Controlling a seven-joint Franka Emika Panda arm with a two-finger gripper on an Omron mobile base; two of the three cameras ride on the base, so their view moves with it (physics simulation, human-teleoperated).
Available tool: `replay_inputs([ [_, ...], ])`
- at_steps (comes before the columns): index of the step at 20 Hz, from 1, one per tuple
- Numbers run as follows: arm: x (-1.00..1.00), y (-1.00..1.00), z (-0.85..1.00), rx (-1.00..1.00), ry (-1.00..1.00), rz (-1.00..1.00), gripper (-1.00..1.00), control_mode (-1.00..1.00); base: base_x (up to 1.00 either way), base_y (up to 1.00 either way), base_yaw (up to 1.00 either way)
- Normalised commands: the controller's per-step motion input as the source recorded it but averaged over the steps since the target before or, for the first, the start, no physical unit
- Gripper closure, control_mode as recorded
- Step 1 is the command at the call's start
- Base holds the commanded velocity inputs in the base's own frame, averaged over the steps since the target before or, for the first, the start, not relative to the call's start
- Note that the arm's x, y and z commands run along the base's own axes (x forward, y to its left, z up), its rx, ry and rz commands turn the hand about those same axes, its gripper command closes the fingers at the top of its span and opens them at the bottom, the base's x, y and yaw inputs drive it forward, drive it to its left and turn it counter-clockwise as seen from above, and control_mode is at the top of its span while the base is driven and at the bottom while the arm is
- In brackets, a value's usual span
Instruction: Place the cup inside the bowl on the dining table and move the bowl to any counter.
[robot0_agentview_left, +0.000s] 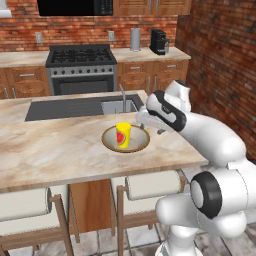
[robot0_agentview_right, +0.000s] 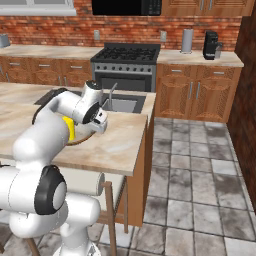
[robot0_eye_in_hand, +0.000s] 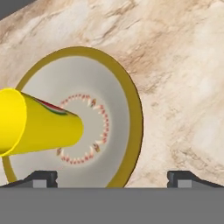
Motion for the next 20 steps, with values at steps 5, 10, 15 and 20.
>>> replay_inputs([
  [5,0.00,0.00,-0.09,0.05,0.00,0.09,-1.00,-1.00,0.00,0.00,0.00],
  [10,0.00,0.00,-0.10,0.00,0.00,0.12,-1.00,-1.00,0.00,0.00,0.00],
  [15,0.00,-0.01,-0.08,0.00,0.00,0.12,-1.00,-1.00,0.00,0.00,0.00],
  [20,0.00,-0.15,-0.01,0.00,0.00,0.10,-1.00,-1.00,0.00,0.00,0.00],
])
